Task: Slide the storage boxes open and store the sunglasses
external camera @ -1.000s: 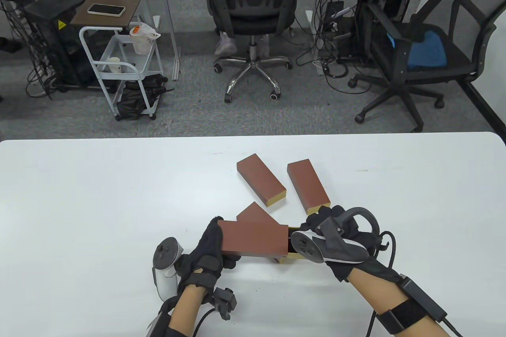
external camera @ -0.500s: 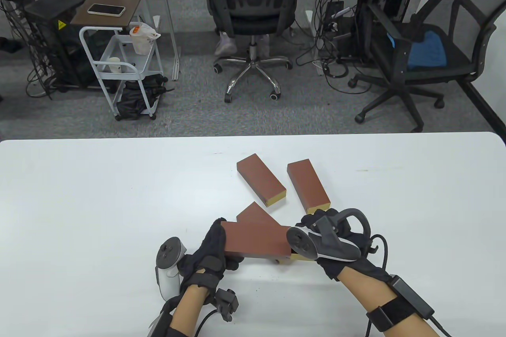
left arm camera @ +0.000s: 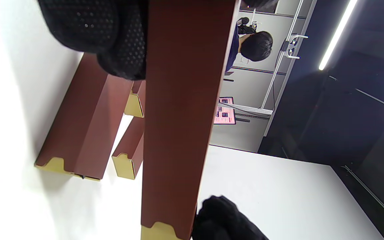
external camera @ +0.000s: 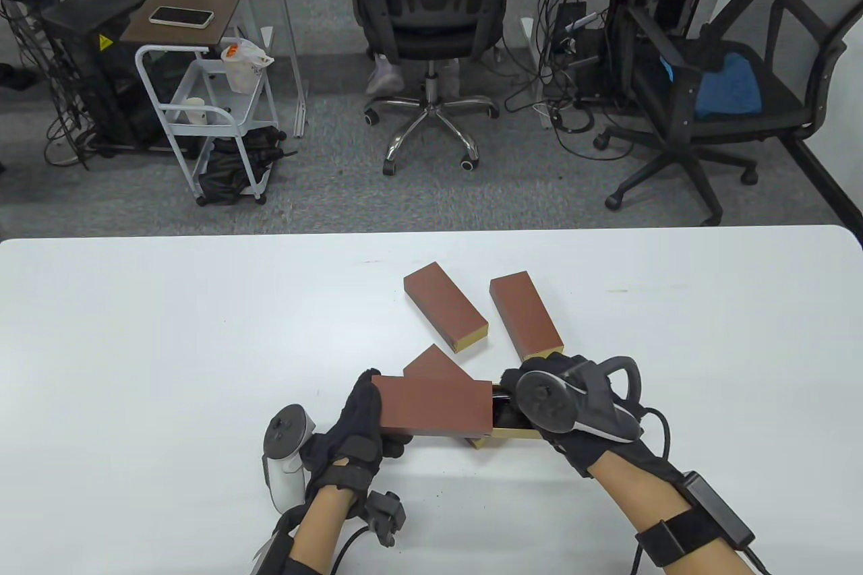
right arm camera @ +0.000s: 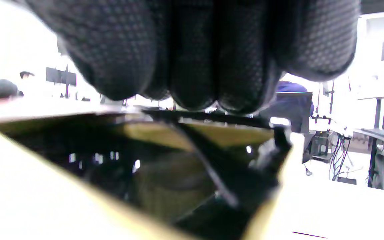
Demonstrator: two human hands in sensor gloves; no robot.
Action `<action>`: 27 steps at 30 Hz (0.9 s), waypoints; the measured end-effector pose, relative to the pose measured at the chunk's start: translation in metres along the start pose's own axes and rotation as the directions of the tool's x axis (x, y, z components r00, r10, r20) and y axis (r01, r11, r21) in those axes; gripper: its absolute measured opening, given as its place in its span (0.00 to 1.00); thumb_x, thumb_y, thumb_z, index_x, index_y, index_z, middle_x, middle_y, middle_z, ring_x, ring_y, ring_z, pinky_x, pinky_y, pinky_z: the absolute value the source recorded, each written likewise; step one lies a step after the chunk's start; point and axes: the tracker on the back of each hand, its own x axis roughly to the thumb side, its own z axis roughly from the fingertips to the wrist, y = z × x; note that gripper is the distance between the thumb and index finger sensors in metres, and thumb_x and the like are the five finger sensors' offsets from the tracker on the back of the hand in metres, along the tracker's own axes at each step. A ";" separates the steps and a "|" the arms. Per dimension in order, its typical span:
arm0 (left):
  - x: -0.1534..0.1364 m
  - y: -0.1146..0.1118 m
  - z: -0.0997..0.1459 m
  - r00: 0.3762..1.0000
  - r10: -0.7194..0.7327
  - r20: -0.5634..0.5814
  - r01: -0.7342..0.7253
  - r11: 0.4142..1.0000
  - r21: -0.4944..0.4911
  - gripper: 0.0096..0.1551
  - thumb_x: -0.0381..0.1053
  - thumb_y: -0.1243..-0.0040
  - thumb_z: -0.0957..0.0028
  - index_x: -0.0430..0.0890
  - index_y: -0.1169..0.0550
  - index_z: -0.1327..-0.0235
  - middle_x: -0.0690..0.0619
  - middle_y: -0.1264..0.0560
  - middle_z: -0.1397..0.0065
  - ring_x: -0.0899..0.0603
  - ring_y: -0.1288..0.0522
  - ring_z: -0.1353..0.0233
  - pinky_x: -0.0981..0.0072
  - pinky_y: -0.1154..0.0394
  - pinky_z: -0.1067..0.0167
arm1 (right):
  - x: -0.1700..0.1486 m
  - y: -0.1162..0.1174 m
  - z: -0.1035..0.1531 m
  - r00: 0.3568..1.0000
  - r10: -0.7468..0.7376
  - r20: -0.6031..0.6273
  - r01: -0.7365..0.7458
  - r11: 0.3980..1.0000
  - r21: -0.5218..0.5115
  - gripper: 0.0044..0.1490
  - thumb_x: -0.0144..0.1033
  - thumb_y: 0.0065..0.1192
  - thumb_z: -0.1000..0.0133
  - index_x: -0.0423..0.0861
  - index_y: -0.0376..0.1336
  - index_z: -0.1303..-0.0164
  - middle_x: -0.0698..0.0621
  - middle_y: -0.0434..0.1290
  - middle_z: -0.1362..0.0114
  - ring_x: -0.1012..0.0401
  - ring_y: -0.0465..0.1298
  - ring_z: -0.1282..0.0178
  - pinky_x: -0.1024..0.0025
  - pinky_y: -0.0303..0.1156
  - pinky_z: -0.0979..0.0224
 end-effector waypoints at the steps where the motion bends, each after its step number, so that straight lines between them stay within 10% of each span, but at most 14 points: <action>1: 0.000 0.001 0.000 1.000 0.002 0.000 -0.002 1.000 0.004 0.42 0.65 0.66 0.37 0.48 0.52 0.13 0.42 0.30 0.30 0.40 0.22 0.41 0.46 0.25 0.44 | -0.007 0.000 0.001 0.997 -0.069 -0.029 0.068 0.997 -0.018 0.24 0.45 0.76 0.61 0.56 0.76 0.54 0.50 0.82 0.44 0.52 0.83 0.49 0.53 0.79 0.45; 9: -0.001 0.004 0.000 0.999 0.042 0.022 -0.041 0.999 -0.002 0.42 0.65 0.67 0.38 0.49 0.53 0.13 0.43 0.31 0.29 0.41 0.23 0.40 0.46 0.25 0.43 | -0.068 0.026 0.016 0.822 -0.463 -0.332 0.460 0.883 -0.091 0.43 0.64 0.64 0.59 0.53 0.64 0.36 0.42 0.70 0.29 0.45 0.78 0.41 0.54 0.79 0.48; 16: -0.003 -0.001 -0.002 0.997 0.074 0.037 -0.073 0.997 -0.019 0.43 0.65 0.67 0.38 0.50 0.54 0.13 0.43 0.31 0.28 0.41 0.23 0.40 0.46 0.26 0.43 | -0.087 0.078 0.044 0.253 -0.896 -0.364 0.901 0.355 -0.248 0.43 0.63 0.59 0.53 0.50 0.60 0.33 0.37 0.66 0.29 0.44 0.80 0.48 0.56 0.80 0.55; 18: -0.004 0.000 -0.002 0.997 0.062 0.040 -0.061 0.998 -0.027 0.42 0.65 0.67 0.38 0.50 0.54 0.13 0.43 0.31 0.29 0.41 0.23 0.40 0.46 0.26 0.43 | -0.090 0.086 0.049 0.190 -0.917 -0.350 0.907 0.301 -0.296 0.41 0.62 0.58 0.53 0.49 0.61 0.34 0.38 0.67 0.30 0.45 0.81 0.49 0.57 0.80 0.56; 27: -0.006 -0.007 -0.001 0.997 0.070 0.042 -0.068 0.997 -0.041 0.42 0.65 0.67 0.38 0.50 0.54 0.13 0.43 0.31 0.28 0.40 0.23 0.40 0.46 0.26 0.43 | -0.097 0.085 0.060 0.225 -0.932 -0.283 0.893 0.313 -0.324 0.33 0.55 0.64 0.52 0.55 0.64 0.37 0.41 0.70 0.31 0.49 0.82 0.49 0.60 0.82 0.55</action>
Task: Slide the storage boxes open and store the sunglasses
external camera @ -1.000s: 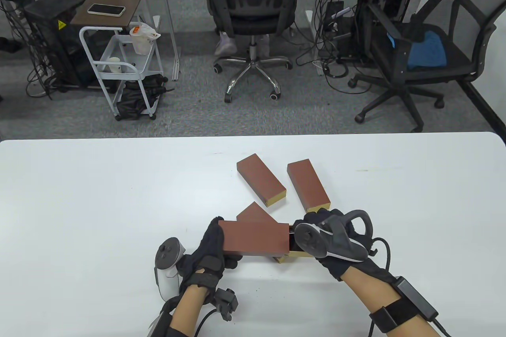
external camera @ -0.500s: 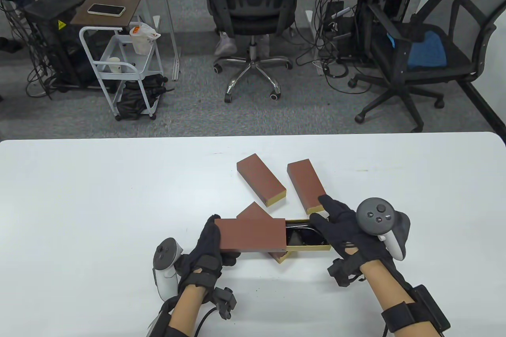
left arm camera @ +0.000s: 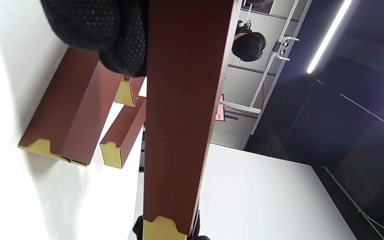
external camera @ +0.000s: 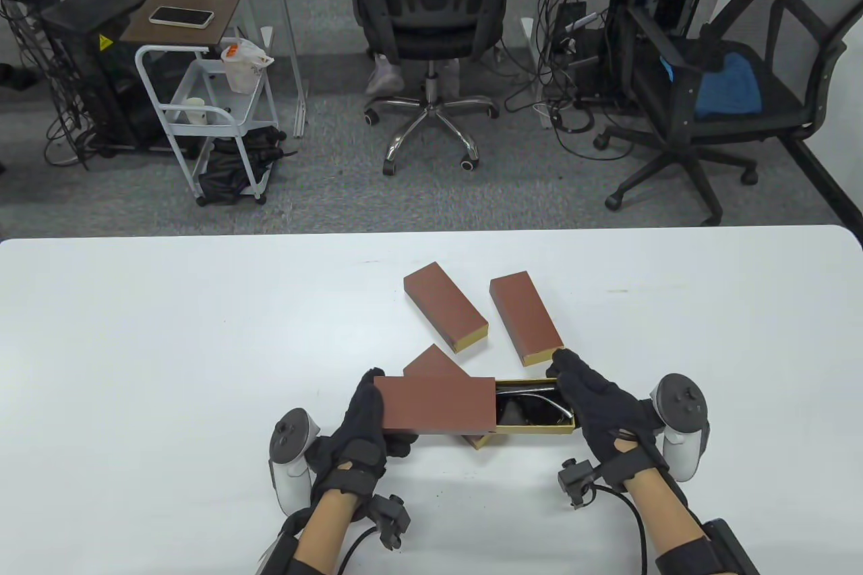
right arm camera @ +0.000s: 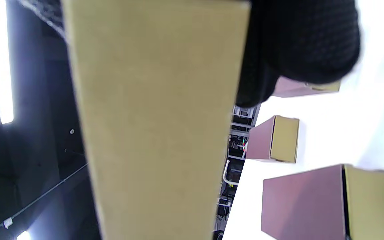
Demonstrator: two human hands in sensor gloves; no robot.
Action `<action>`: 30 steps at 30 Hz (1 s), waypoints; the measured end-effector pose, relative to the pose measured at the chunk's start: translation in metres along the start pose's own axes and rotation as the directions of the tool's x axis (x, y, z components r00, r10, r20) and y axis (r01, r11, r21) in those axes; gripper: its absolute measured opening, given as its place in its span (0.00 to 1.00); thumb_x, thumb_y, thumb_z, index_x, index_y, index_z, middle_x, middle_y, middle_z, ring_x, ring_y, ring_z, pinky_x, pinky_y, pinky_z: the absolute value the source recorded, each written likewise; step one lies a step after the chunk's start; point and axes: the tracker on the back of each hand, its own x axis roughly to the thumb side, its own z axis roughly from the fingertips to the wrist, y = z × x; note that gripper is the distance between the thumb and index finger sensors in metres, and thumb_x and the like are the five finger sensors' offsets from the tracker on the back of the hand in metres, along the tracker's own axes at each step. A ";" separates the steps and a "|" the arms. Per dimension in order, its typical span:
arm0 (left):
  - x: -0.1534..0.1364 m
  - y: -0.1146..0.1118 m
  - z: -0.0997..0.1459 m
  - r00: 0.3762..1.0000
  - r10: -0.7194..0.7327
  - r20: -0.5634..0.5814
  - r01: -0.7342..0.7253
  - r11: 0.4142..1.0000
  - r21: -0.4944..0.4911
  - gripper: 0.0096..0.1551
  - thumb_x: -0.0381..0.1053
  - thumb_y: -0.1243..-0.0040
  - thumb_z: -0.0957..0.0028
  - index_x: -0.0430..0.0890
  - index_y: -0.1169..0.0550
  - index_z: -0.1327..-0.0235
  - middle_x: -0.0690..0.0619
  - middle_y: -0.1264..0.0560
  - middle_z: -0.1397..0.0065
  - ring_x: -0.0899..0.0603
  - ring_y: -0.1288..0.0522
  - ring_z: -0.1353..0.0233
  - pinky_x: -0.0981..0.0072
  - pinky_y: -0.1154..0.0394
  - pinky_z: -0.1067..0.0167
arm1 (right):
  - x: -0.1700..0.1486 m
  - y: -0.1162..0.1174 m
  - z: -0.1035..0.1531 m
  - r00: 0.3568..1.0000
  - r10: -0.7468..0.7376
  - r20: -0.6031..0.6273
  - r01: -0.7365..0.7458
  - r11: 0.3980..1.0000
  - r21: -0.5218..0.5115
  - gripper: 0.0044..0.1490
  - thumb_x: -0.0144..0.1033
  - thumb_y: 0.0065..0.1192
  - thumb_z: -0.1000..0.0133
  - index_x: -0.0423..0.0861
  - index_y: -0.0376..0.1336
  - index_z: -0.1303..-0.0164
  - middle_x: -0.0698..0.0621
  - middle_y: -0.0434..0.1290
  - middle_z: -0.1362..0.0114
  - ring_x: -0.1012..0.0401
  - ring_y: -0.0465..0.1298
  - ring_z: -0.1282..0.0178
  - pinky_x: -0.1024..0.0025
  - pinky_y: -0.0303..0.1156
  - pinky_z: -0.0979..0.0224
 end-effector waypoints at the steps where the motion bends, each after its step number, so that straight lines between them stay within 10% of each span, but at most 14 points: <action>1: 0.000 -0.001 0.000 1.000 -0.003 0.000 0.003 1.000 -0.001 0.42 0.65 0.67 0.38 0.50 0.54 0.13 0.43 0.31 0.28 0.40 0.23 0.40 0.46 0.26 0.43 | 0.002 -0.001 0.001 1.000 0.023 -0.001 -0.023 1.000 -0.020 0.33 0.54 0.65 0.52 0.54 0.65 0.38 0.42 0.71 0.32 0.49 0.82 0.49 0.60 0.82 0.56; 17: 0.001 -0.006 0.001 1.000 -0.029 -0.001 0.029 0.999 -0.014 0.42 0.65 0.68 0.38 0.50 0.55 0.13 0.43 0.32 0.27 0.40 0.23 0.39 0.45 0.26 0.42 | 0.007 -0.003 0.011 0.993 0.097 0.062 -0.090 0.990 -0.109 0.29 0.48 0.65 0.52 0.52 0.67 0.41 0.43 0.74 0.36 0.49 0.82 0.51 0.58 0.82 0.53; 30: 0.002 -0.030 0.002 0.996 -0.062 -0.058 0.054 0.990 -0.130 0.43 0.64 0.66 0.37 0.46 0.56 0.14 0.42 0.30 0.27 0.39 0.21 0.37 0.44 0.25 0.42 | 0.001 0.009 0.013 0.986 -0.126 0.107 0.109 0.982 0.154 0.57 0.74 0.46 0.53 0.49 0.38 0.26 0.42 0.40 0.18 0.42 0.48 0.21 0.49 0.55 0.22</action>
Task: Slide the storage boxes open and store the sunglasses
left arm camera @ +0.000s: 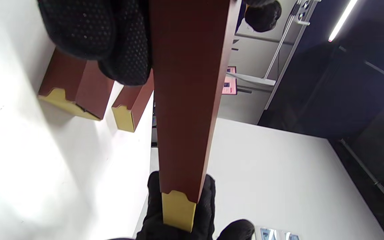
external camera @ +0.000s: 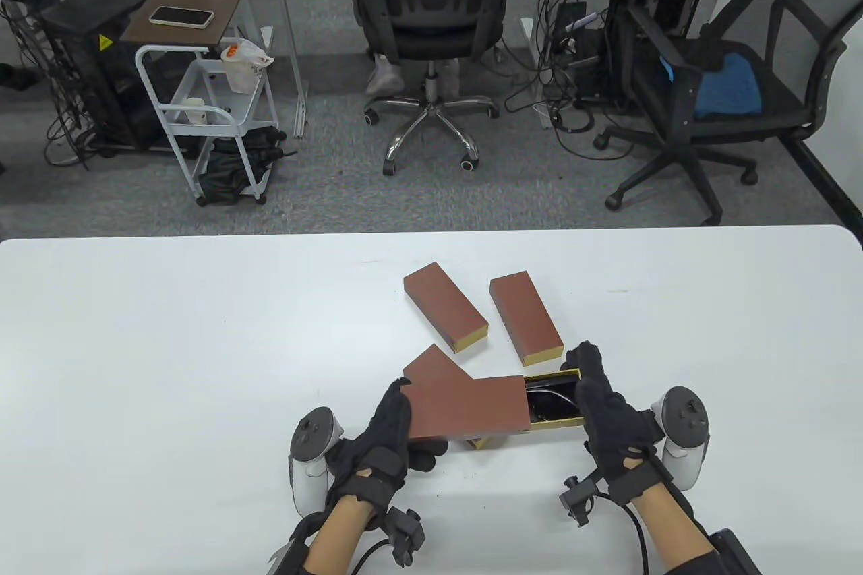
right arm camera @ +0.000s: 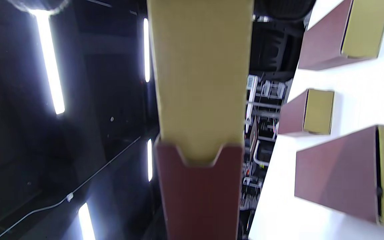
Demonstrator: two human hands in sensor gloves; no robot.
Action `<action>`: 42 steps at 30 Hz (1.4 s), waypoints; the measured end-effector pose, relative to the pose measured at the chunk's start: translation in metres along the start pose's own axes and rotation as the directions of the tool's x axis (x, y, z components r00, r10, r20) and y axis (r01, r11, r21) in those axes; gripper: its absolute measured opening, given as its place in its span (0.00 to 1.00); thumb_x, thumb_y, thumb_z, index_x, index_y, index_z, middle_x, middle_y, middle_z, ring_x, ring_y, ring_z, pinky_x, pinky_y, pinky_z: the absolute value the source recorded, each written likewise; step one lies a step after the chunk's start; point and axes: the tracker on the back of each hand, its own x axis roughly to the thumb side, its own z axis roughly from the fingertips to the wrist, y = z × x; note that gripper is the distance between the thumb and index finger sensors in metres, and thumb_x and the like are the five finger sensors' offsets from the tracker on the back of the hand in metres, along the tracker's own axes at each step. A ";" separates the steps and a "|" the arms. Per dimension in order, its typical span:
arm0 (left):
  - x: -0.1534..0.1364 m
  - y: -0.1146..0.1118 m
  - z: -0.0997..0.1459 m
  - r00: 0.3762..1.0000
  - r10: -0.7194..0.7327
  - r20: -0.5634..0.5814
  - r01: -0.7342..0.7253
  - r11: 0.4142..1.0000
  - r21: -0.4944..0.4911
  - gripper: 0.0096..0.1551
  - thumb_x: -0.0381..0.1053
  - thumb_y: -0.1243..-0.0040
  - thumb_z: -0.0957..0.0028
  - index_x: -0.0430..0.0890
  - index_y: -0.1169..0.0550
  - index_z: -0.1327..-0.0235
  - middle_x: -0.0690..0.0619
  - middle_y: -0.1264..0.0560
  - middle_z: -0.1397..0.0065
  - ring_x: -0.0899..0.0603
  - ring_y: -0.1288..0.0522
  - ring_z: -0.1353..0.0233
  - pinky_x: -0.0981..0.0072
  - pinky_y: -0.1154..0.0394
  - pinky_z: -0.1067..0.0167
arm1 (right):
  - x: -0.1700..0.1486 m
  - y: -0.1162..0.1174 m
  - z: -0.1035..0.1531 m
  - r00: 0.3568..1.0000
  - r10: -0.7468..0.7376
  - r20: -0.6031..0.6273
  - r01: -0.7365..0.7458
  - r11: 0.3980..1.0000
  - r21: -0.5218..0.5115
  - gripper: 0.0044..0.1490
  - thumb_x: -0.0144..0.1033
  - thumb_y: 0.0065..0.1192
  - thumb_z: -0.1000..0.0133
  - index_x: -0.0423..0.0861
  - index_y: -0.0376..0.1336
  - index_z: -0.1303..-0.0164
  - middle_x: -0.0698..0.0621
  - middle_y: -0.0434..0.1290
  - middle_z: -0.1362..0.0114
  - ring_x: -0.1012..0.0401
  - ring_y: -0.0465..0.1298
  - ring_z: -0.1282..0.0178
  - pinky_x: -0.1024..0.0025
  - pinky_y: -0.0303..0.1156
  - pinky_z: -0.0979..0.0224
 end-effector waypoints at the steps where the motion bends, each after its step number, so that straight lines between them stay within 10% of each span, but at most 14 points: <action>1: 0.000 -0.002 0.000 1.000 -0.004 -0.002 0.004 1.000 -0.009 0.44 0.64 0.66 0.37 0.45 0.56 0.15 0.42 0.30 0.27 0.38 0.21 0.37 0.44 0.25 0.42 | -0.001 0.000 0.000 1.000 0.001 0.000 -0.001 1.000 0.011 0.57 0.75 0.46 0.54 0.50 0.37 0.26 0.43 0.39 0.18 0.42 0.47 0.20 0.49 0.54 0.22; 24: -0.001 -0.028 -0.002 0.994 -0.094 -0.049 0.087 0.986 -0.141 0.46 0.64 0.63 0.37 0.43 0.60 0.17 0.39 0.29 0.26 0.36 0.21 0.36 0.42 0.24 0.42 | -0.008 0.023 0.001 0.999 0.046 -0.023 -0.040 0.978 0.205 0.59 0.79 0.42 0.54 0.54 0.28 0.28 0.48 0.29 0.19 0.47 0.35 0.19 0.48 0.44 0.21; 31: 0.004 -0.019 -0.002 0.979 -0.199 -0.041 0.195 0.977 -0.084 0.44 0.63 0.63 0.37 0.43 0.56 0.15 0.40 0.27 0.30 0.37 0.20 0.41 0.43 0.25 0.44 | 0.006 0.024 0.000 0.995 0.094 0.017 -0.096 0.979 0.182 0.55 0.72 0.55 0.53 0.52 0.41 0.25 0.45 0.35 0.18 0.43 0.37 0.20 0.45 0.44 0.22; 36: -0.001 -0.016 -0.005 0.977 -0.212 -0.030 0.209 0.974 -0.087 0.44 0.62 0.63 0.38 0.44 0.54 0.14 0.40 0.27 0.31 0.37 0.20 0.42 0.42 0.25 0.44 | 0.026 0.040 0.005 0.802 0.542 0.250 -0.592 0.779 0.209 0.54 0.71 0.68 0.59 0.56 0.53 0.28 0.43 0.45 0.17 0.41 0.41 0.19 0.41 0.44 0.21; 42: -0.001 -0.013 -0.004 0.972 -0.234 -0.019 0.232 0.970 -0.071 0.44 0.63 0.63 0.39 0.44 0.51 0.14 0.40 0.25 0.33 0.37 0.20 0.44 0.42 0.25 0.46 | 0.035 0.060 0.012 0.513 0.769 0.381 -0.853 0.507 0.124 0.51 0.62 0.77 0.63 0.57 0.58 0.32 0.43 0.55 0.19 0.40 0.50 0.19 0.40 0.48 0.21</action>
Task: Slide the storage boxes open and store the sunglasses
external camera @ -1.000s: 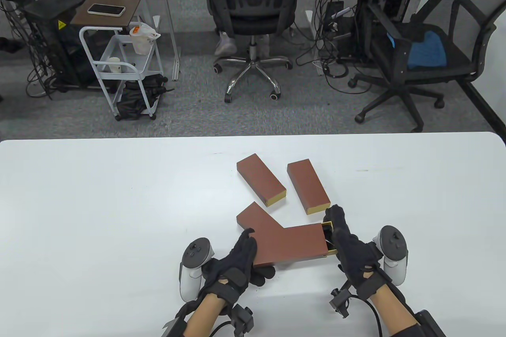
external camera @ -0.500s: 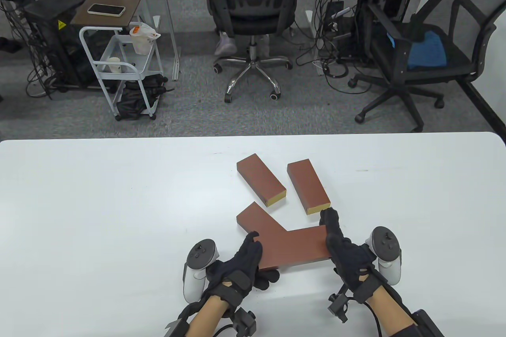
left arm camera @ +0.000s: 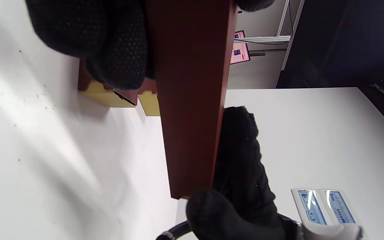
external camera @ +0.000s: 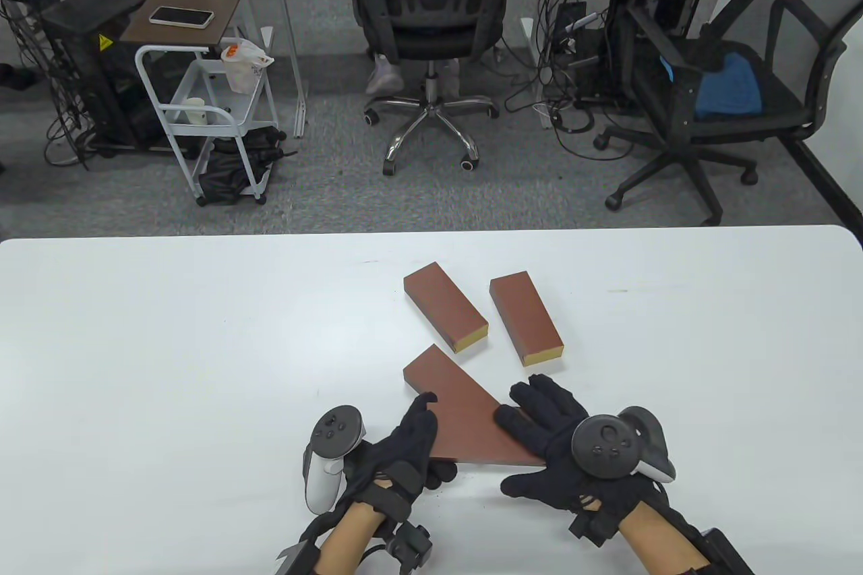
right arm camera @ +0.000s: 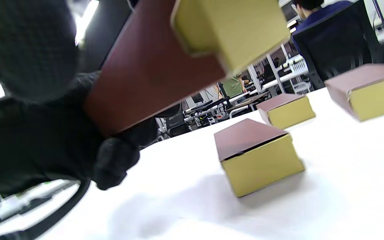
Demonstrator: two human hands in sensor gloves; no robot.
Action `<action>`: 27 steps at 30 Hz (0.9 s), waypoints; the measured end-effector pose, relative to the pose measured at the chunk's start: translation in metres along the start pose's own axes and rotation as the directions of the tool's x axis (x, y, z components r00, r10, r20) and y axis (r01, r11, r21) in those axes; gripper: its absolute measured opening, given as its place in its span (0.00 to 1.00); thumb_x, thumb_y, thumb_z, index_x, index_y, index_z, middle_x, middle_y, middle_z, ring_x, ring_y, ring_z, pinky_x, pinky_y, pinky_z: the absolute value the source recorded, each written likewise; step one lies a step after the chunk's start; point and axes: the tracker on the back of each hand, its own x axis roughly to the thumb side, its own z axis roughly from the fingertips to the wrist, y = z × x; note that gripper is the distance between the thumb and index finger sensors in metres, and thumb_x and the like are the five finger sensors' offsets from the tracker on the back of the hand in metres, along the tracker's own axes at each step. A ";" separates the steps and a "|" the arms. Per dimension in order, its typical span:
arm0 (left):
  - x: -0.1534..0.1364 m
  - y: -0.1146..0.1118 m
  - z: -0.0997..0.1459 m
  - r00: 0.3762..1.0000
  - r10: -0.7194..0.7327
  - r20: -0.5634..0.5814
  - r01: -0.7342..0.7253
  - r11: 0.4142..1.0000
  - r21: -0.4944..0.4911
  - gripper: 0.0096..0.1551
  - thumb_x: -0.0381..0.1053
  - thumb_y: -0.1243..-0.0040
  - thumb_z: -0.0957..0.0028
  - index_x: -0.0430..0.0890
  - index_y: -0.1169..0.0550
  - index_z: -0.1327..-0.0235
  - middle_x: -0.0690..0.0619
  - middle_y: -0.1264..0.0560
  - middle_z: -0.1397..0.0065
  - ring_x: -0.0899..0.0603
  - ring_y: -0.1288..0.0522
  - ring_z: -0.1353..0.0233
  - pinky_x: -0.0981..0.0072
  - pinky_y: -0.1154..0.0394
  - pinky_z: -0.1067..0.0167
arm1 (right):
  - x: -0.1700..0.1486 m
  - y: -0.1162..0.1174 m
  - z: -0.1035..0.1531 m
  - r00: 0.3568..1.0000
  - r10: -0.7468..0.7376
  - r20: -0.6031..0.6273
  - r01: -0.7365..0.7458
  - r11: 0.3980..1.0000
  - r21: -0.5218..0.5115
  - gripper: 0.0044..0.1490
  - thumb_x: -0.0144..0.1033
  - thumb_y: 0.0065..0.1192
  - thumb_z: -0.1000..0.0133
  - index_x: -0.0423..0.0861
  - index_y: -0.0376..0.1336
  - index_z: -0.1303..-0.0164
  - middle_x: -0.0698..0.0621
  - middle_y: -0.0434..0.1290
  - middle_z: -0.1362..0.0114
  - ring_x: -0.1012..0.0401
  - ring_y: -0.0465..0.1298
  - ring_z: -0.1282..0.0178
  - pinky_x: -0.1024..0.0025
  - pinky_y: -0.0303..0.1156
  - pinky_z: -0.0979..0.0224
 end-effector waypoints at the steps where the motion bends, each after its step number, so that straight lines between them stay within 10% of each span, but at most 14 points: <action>1: 0.000 0.000 -0.001 1.000 -0.014 0.000 0.014 1.000 -0.011 0.44 0.63 0.63 0.39 0.44 0.51 0.14 0.40 0.25 0.33 0.38 0.19 0.44 0.42 0.25 0.46 | 0.002 0.001 0.000 1.000 0.026 0.003 -0.025 1.000 -0.008 0.49 0.59 0.77 0.63 0.56 0.59 0.32 0.43 0.58 0.20 0.41 0.53 0.20 0.41 0.51 0.22; 13: 0.007 0.011 0.000 0.976 -0.218 0.027 0.214 0.971 0.110 0.42 0.66 0.53 0.39 0.47 0.41 0.15 0.44 0.23 0.35 0.39 0.18 0.45 0.43 0.24 0.47 | 0.007 0.009 -0.002 0.984 0.179 -0.012 -0.180 0.983 -0.028 0.50 0.59 0.76 0.62 0.55 0.58 0.31 0.41 0.65 0.26 0.42 0.68 0.31 0.45 0.66 0.29; 27: 0.027 0.042 0.022 0.831 -0.555 0.038 0.470 0.737 0.486 0.34 0.63 0.50 0.40 0.53 0.31 0.21 0.46 0.23 0.30 0.37 0.20 0.38 0.40 0.25 0.43 | -0.081 -0.008 0.020 0.855 0.269 -0.443 -0.270 0.961 0.062 0.48 0.57 0.74 0.60 0.56 0.56 0.30 0.40 0.62 0.24 0.40 0.66 0.29 0.43 0.63 0.28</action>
